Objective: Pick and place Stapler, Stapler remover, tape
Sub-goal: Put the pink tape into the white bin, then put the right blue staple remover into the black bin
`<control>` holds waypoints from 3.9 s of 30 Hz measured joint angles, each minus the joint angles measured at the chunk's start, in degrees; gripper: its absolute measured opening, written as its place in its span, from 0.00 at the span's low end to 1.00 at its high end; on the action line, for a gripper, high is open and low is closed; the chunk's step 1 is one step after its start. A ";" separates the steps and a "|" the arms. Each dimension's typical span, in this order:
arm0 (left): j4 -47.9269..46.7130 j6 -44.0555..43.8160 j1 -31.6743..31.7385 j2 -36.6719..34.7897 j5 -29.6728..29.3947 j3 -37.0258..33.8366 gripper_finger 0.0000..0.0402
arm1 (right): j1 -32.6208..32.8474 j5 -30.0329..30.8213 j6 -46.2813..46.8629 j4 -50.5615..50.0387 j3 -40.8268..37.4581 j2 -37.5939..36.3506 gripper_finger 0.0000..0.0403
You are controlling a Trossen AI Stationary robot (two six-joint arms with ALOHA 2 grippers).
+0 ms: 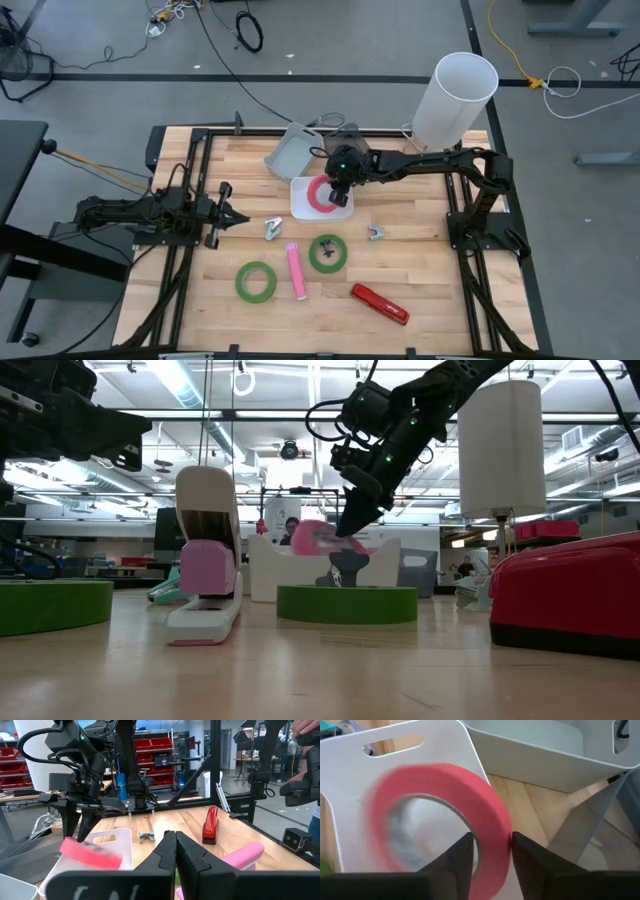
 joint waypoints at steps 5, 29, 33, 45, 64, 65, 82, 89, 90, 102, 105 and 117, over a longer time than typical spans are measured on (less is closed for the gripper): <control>-0.02 0.02 0.02 0.00 0.00 0.01 0.02 | 0.00 0.17 1.13 0.13 0.00 0.00 0.46; 0.00 0.02 0.00 0.00 0.00 0.00 0.02 | 4.09 -3.00 0.69 -1.80 0.00 -8.89 0.56; 0.00 0.02 0.00 0.00 0.00 0.01 0.02 | 7.10 -3.04 0.45 -4.28 0.00 -10.31 0.56; 0.02 0.02 0.00 0.00 0.00 0.00 0.02 | 12.01 -3.00 1.32 -19.26 0.00 -11.04 0.56; 0.02 0.02 0.01 0.00 0.01 0.01 0.02 | 11.96 -3.47 5.41 -35.31 -2.52 -12.20 0.56; -0.02 0.02 0.02 0.00 0.00 0.00 0.02 | 11.96 -4.01 5.30 -35.07 -3.53 -12.20 0.56; 0.00 0.01 0.00 0.00 0.01 0.00 0.02 | 10.35 -10.07 -1.72 -17.54 -18.25 -12.15 0.54; 0.00 0.01 0.01 0.00 0.00 0.00 0.02 | 9.90 -11.95 -0.50 -14.52 -21.47 -12.15 0.46; -0.02 0.02 0.00 0.00 0.00 0.02 0.02 | 9.90 -11.96 -0.46 -14.51 -21.64 -12.15 0.44; -0.02 0.02 0.00 0.00 0.00 0.00 0.02 | 8.58 -11.91 -0.10 -14.33 -21.81 -12.13 0.25; 0.00 0.00 0.00 0.00 0.00 0.02 0.02 | 8.17 -11.89 -0.05 -14.21 -21.81 -12.13 0.20; -0.01 0.02 0.02 0.00 0.01 0.02 0.02 | 7.82 -11.90 0.03 -12.70 -21.81 -12.11 0.05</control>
